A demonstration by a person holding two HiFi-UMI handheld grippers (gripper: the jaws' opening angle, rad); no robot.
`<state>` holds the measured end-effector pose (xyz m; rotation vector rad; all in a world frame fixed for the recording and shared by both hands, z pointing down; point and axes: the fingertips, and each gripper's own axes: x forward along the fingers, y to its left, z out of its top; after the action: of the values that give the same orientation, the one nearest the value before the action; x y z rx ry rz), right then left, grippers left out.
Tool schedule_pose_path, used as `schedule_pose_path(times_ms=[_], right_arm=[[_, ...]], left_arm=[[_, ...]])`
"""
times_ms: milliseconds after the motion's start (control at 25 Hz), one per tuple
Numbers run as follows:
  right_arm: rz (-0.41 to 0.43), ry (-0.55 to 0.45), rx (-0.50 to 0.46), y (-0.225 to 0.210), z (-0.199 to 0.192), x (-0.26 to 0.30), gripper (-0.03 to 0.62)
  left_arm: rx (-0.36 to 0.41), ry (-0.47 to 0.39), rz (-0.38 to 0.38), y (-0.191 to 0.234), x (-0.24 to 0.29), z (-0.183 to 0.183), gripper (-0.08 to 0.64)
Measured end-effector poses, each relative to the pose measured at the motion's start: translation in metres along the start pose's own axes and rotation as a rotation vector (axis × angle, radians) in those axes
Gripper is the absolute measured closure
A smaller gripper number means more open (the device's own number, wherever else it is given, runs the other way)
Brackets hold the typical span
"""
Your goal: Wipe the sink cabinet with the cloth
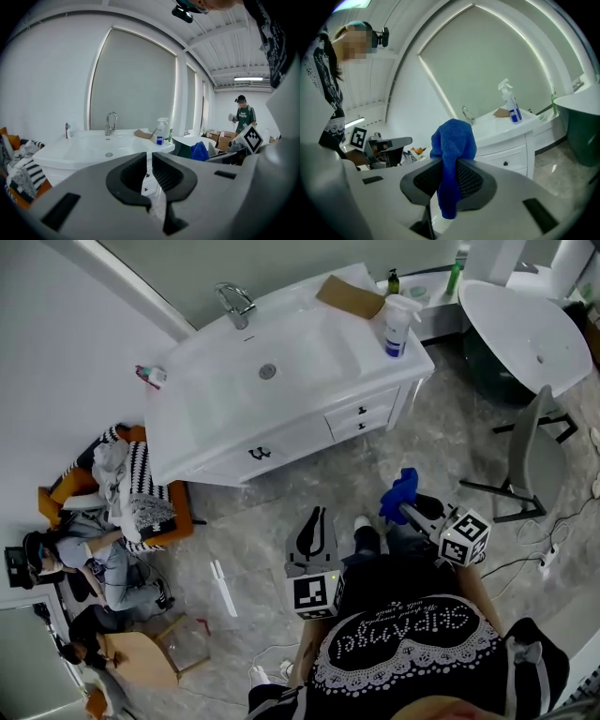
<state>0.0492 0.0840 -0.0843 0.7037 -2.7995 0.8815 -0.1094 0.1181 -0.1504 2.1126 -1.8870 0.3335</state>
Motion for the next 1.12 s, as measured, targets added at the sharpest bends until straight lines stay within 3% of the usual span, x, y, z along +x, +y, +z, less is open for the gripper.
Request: schedule_pose_path(times_ms=[360, 720, 800, 960, 1120], right_arm=[[-0.241, 0.11, -0.234, -0.031, 0.026, 0.003, 0.512], [-0.199, 0.155, -0.193, -0.083, 0.04, 0.029, 0.511], [-0.169, 0.168, -0.229, -0.094, 0.037, 0.04, 0.511], [-0.159, 0.144, -0.302, -0.121, 0.028, 0.075, 0.511], [-0.148, 0.123, -0.199, -0.141, 0.003, 0.119, 0.512]], left_arm=[[-0.027, -0.012, 0.065, 0.021, -0.001, 0.005, 0.522], [-0.053, -0.083, 0.093, 0.013, 0.054, 0.035, 0.522], [-0.069, -0.091, 0.096, 0.01, 0.071, 0.034, 0.522], [-0.064, -0.119, 0.115, 0.012, 0.107, 0.014, 0.522], [-0.079, -0.109, 0.102, 0.022, 0.142, -0.029, 0.522]])
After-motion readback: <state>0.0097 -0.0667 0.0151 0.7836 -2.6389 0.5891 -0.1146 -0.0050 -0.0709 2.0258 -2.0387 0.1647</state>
